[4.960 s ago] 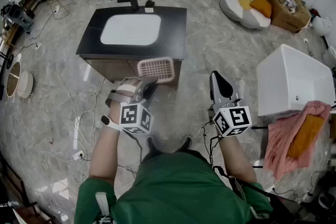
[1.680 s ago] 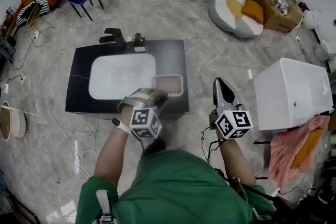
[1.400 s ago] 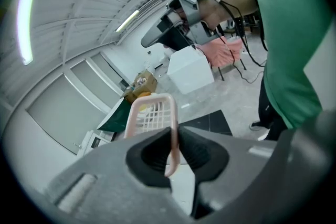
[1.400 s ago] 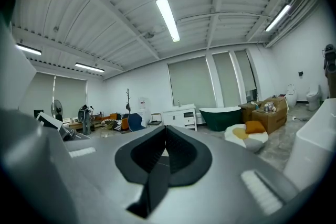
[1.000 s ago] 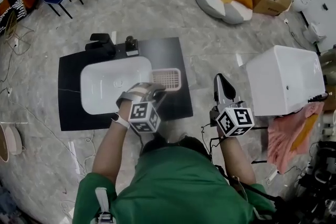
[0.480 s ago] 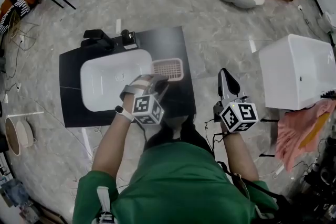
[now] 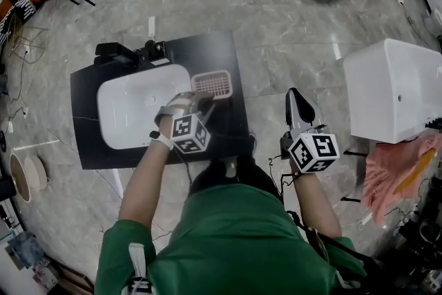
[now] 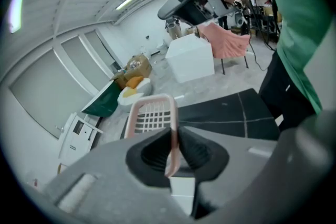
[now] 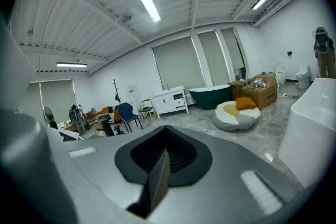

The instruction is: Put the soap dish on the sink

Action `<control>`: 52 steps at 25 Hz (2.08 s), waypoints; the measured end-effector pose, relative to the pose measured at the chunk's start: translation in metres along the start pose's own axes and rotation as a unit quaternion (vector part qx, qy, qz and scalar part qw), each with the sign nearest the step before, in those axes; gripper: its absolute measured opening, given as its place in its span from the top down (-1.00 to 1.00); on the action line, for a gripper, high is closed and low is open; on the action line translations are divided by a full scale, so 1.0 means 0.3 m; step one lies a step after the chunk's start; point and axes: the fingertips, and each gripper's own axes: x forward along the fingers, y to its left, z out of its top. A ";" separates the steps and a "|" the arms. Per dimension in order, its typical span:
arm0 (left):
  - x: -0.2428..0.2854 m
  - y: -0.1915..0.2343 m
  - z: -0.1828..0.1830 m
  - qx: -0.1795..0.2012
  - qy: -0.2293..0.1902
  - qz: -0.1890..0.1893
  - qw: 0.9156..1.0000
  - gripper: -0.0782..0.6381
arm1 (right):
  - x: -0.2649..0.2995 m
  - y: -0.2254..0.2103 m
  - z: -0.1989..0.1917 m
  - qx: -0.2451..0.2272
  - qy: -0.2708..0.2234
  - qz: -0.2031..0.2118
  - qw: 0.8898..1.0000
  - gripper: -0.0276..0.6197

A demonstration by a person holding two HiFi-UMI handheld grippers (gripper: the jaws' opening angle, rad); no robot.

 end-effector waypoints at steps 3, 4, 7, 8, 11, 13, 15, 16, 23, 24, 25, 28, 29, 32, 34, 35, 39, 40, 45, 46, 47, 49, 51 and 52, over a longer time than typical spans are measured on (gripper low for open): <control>0.068 0.024 -0.030 -0.002 0.013 -0.011 1.000 0.66 | 0.020 -0.047 -0.010 0.005 0.009 -0.008 1.000 0.91; 0.090 0.030 -0.037 -0.003 0.015 -0.016 1.000 0.66 | 0.028 -0.060 -0.013 0.006 0.011 -0.010 1.000 0.91; 0.155 0.045 -0.052 -0.002 0.018 -0.031 0.999 0.66 | 0.053 -0.092 -0.019 0.010 0.014 -0.014 1.000 0.91; 0.175 0.050 -0.056 -0.002 0.019 -0.036 0.999 0.66 | 0.061 -0.100 -0.019 0.011 0.014 -0.015 1.000 0.91; 0.227 0.066 -0.077 -0.006 0.023 -0.048 0.999 0.66 | 0.082 -0.117 -0.018 0.011 0.017 -0.018 1.000 0.91; 0.253 0.082 -0.097 -0.009 0.028 -0.051 0.998 0.66 | 0.094 -0.124 -0.018 0.009 0.019 -0.019 1.000 0.91; 0.272 0.095 -0.115 -0.009 0.032 -0.055 0.998 0.66 | 0.104 -0.126 -0.022 0.010 0.021 -0.020 1.000 0.91; 0.280 0.099 -0.122 -0.009 0.034 -0.057 0.998 0.66 | 0.107 -0.127 -0.025 0.010 0.022 -0.021 1.000 0.91; 0.322 0.119 -0.140 -0.014 0.044 -0.066 0.997 0.66 | 0.125 -0.129 -0.039 0.012 0.027 -0.021 0.999 0.91; 0.325 0.121 -0.144 -0.014 0.046 -0.066 0.997 0.66 | 0.126 -0.128 -0.040 0.012 0.028 -0.021 0.999 0.91; 0.328 0.124 -0.147 -0.013 0.048 -0.066 0.997 0.66 | 0.127 -0.126 -0.040 0.012 0.029 -0.021 0.999 0.91; 0.336 0.129 -0.156 -0.011 0.053 -0.066 0.996 0.66 | 0.131 -0.116 -0.041 0.012 0.031 -0.018 0.999 0.91; 0.338 0.129 -0.159 -0.011 0.054 -0.067 0.996 0.65 | 0.132 -0.111 -0.042 0.012 0.031 -0.017 0.999 0.91; 0.340 0.137 -0.165 -0.009 0.056 -0.057 0.997 0.64 | 0.134 -0.092 -0.052 0.012 0.033 -0.011 0.999 0.91; 0.335 0.147 -0.166 -0.009 0.060 -0.046 0.997 0.56 | 0.129 -0.081 -0.057 0.011 0.035 -0.008 0.999 0.91; 0.330 0.147 -0.165 -0.012 0.061 -0.043 0.997 0.53 | 0.125 -0.077 -0.056 0.011 0.035 -0.007 0.999 0.91; 0.284 0.147 -0.159 -0.024 0.061 -0.027 0.997 0.52 | 0.113 -0.066 -0.034 0.007 0.029 -0.006 1.000 0.91; 0.264 0.155 -0.154 -0.031 0.058 -0.018 0.998 0.52 | 0.112 -0.063 -0.025 0.006 0.027 -0.005 1.000 0.91; 0.118 0.197 -0.092 -0.086 0.018 0.031 0.996 0.56 | 0.097 -0.030 0.015 -0.002 0.015 0.002 1.000 0.91; 0.086 0.199 -0.076 -0.095 0.008 0.038 0.995 0.57 | 0.094 -0.018 0.022 -0.004 0.013 0.005 1.000 0.91; 0.054 0.200 -0.059 -0.104 -0.002 0.047 0.993 0.58 | 0.092 -0.007 0.029 -0.005 0.011 0.009 1.000 0.91; -0.014 0.218 -0.026 -0.120 -0.022 0.077 0.990 0.62 | 0.092 0.018 0.044 -0.009 0.007 0.017 1.000 0.91; -0.094 0.261 0.005 -0.144 -0.047 0.122 0.981 0.78 | 0.095 0.050 0.067 -0.013 0.002 0.027 1.000 0.91; -0.137 0.286 0.019 -0.159 -0.059 0.143 0.975 0.79 | 0.098 0.070 0.083 -0.015 -0.002 0.032 0.999 0.91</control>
